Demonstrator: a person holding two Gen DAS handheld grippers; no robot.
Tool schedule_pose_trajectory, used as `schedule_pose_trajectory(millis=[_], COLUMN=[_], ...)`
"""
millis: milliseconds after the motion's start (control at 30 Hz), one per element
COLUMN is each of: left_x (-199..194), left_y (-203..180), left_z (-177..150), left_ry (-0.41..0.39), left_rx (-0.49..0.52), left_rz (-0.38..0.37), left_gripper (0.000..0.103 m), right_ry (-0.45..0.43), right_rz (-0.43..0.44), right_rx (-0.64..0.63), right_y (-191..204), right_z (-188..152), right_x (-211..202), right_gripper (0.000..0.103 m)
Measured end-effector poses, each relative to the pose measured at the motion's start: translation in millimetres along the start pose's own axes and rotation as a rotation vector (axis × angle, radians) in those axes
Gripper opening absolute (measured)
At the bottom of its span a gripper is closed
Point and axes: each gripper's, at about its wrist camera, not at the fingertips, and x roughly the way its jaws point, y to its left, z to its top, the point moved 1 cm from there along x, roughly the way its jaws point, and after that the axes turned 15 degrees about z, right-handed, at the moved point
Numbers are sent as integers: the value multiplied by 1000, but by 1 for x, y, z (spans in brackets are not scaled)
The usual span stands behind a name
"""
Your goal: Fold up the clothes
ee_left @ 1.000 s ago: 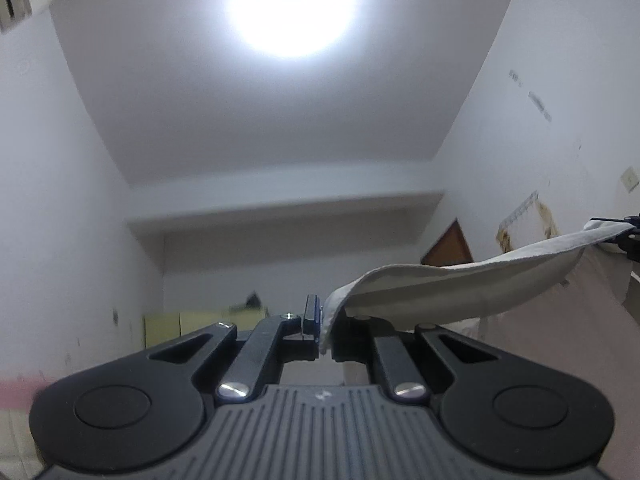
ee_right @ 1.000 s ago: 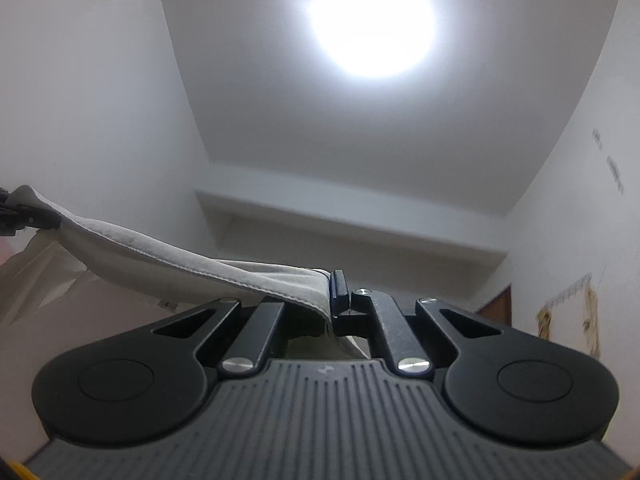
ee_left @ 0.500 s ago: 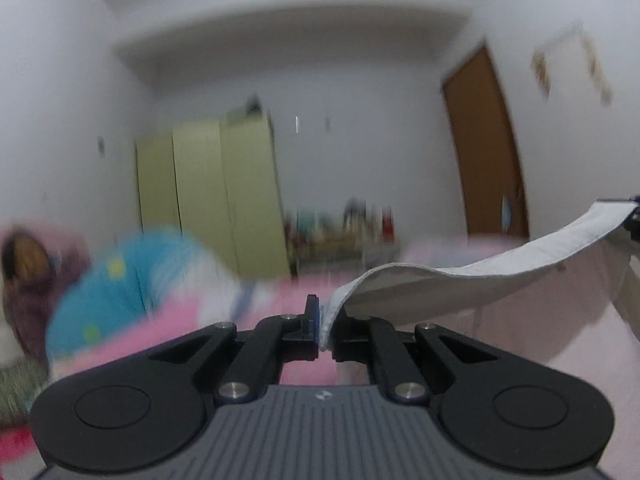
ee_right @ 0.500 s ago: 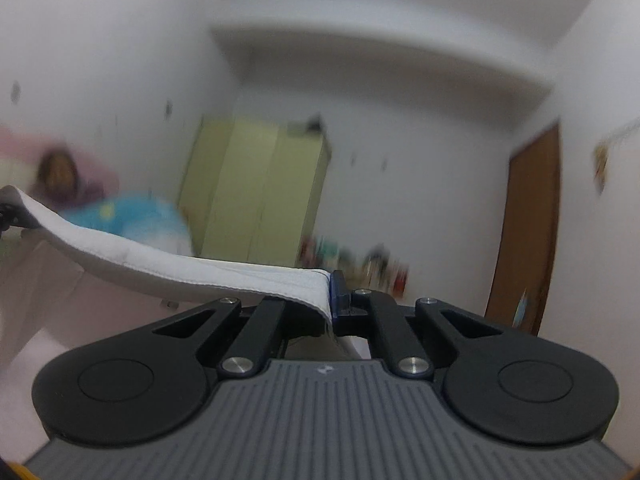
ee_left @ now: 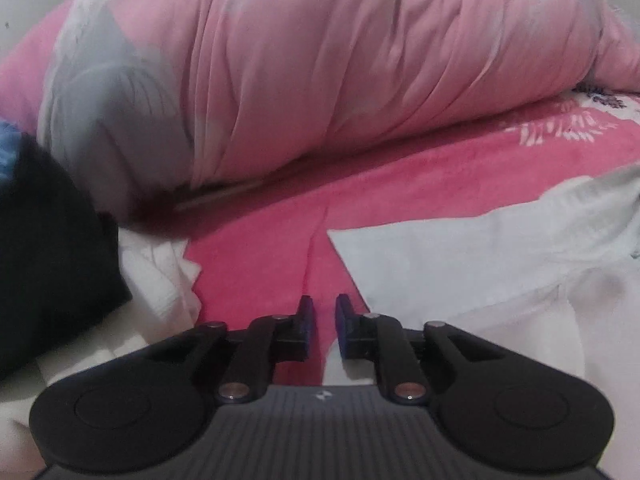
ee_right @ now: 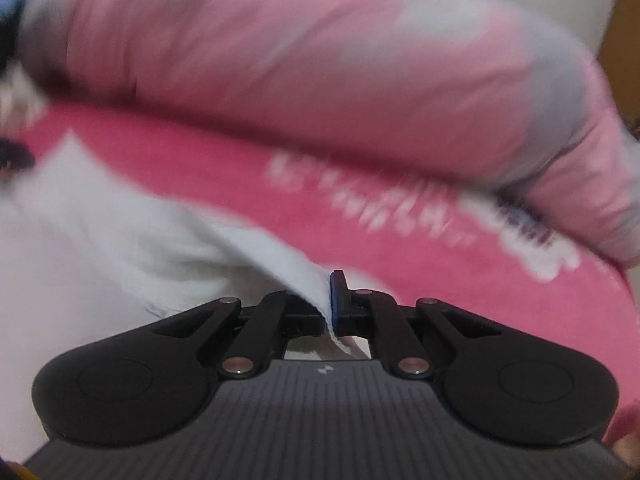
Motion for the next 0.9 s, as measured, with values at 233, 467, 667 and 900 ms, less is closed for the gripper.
schedule_pose_trajectory(millis=[233, 467, 667, 900], left_x=[-32, -127, -239, -322], left_y=[39, 100, 155, 196], left_z=[32, 23, -30, -138], left_ry=[-5, -49, -114, -25], left_rx=[-92, -183, -173, -258], left_rz=[-130, -210, -253, -264], left_gripper=[69, 93, 102, 102], right_ry=[9, -73, -198, -237], right_rz=[25, 142, 239, 291], right_rx=[24, 267, 478, 562], right_y=[-31, -31, 1, 67], right_z=[2, -19, -105, -212], right_x=[-125, -247, -368, -453], right_gripper=[60, 69, 69, 67])
